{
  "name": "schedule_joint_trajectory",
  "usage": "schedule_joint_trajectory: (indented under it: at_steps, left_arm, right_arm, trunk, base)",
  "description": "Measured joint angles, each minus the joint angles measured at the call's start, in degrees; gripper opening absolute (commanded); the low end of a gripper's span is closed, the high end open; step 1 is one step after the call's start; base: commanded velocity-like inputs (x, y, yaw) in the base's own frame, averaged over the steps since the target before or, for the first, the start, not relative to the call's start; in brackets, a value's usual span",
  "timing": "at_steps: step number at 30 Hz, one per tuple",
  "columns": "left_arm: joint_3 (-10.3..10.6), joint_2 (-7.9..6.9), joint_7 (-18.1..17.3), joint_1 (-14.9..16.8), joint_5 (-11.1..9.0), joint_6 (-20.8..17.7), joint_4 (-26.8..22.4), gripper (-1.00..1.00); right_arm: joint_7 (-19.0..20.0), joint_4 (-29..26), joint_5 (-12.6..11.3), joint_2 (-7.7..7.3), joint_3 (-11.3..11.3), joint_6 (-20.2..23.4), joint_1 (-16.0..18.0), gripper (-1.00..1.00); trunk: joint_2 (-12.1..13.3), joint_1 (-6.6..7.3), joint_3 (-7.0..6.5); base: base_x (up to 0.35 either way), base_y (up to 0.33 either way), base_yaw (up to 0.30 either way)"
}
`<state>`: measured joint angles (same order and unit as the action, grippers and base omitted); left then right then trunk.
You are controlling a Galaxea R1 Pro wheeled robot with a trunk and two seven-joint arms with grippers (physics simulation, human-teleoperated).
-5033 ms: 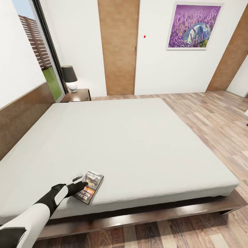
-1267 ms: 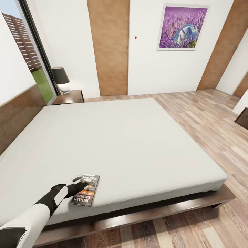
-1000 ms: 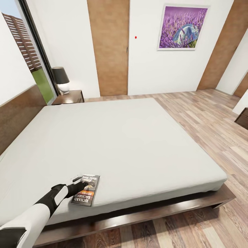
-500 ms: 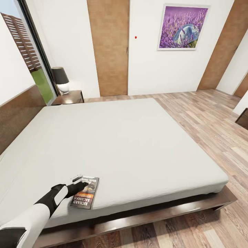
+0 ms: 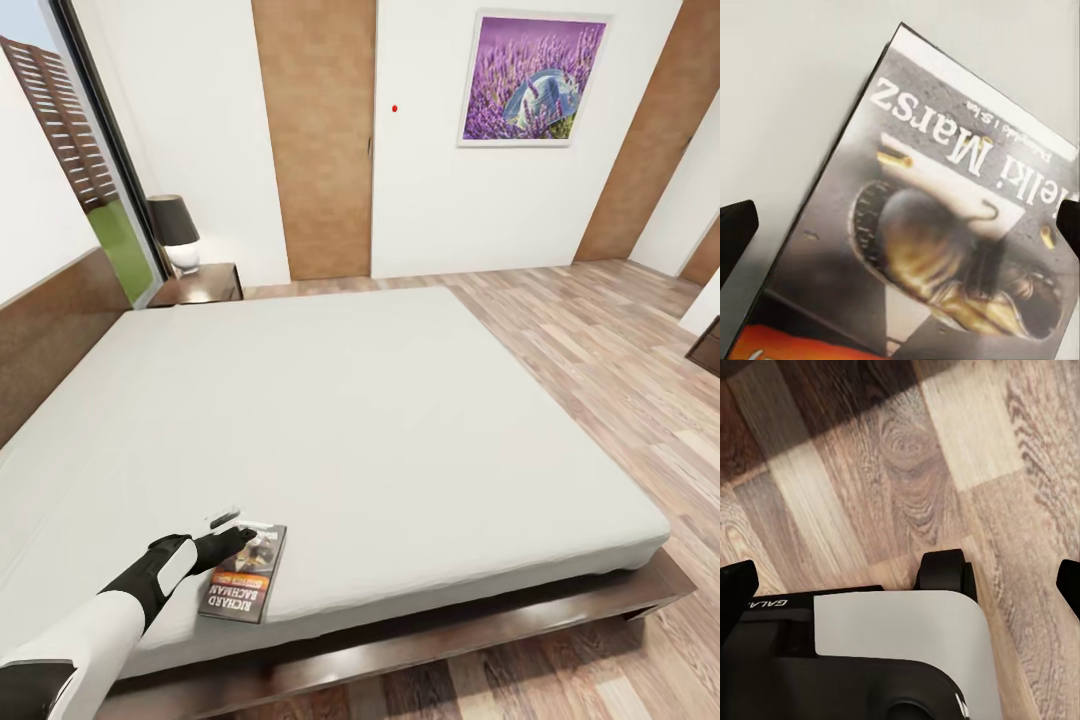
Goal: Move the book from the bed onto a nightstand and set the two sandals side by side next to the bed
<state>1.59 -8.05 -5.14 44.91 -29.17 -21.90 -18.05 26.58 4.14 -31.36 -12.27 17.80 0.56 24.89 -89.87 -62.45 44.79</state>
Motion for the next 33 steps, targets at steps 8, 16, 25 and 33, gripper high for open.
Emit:
schedule_joint_trajectory:
  at_steps: [8,16,25,33]
  left_arm:
    - [-0.1,0.00,0.0,0.0,0.0,0.0,0.0,1.00]
    - [-0.1,-0.09,0.0,0.0,0.0,0.0,0.0,1.00]
    - [-0.1,-0.09,0.0,0.0,0.0,0.0,0.0,1.00]
    - [-0.3,-0.17,0.1,0.0,0.0,-0.1,-3.4,1.00]
  right_arm:
    - [0.0,0.0,0.0,0.00,0.0,0.0,0.0,1.00]
    - [0.0,0.0,0.0,0.02,0.0,0.0,0.0,1.00]
    - [0.0,0.0,0.0,-0.02,0.0,0.0,0.0,1.00]
    - [-0.1,0.0,0.1,0.04,0.0,0.0,0.0,1.00]
  trunk:
    - [0.0,-0.01,0.00]
    - [0.0,0.00,0.00]
    - [0.0,-0.01,0.00]
    - [0.0,-0.01,0.00]
  base:
    - [0.021,0.000,0.000]
    - [0.164,0.000,0.000]
    - [0.014,0.000,0.000]
    - [0.000,0.000,0.000]
